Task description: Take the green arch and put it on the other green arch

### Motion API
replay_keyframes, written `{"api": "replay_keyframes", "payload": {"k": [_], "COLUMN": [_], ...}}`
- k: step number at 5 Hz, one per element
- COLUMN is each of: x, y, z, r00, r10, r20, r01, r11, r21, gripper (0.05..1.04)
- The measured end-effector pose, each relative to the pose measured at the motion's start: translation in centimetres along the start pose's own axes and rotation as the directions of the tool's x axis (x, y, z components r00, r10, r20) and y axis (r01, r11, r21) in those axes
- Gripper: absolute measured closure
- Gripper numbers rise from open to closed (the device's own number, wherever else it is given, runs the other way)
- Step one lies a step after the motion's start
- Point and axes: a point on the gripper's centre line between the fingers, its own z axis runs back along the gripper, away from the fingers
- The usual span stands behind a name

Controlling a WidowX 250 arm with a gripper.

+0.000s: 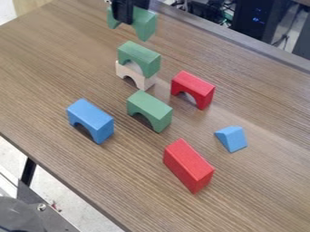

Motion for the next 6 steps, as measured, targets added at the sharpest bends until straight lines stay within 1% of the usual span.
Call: {"api": "replay_keyframes", "payload": {"k": [1, 2, 5, 6], "x": [0.1, 0.0, 0.2, 0.2], "y": [-0.1, 0.2, 0.3, 0.3], "z": [-0.1, -0.3, -1.2, -1.6], "r00": [1.000, 0.999, 1.000, 1.000], "r10": [0.013, 0.031, 0.016, 0.016], "r20": [-0.010, -0.039, -0.018, -0.021], "r01": [-0.013, -0.030, -0.016, -0.016], "r11": [1.000, 0.999, 0.999, 0.999], "r21": [0.015, 0.034, 0.031, 0.040], "gripper": [0.528, 0.528, 0.528, 0.528]}}
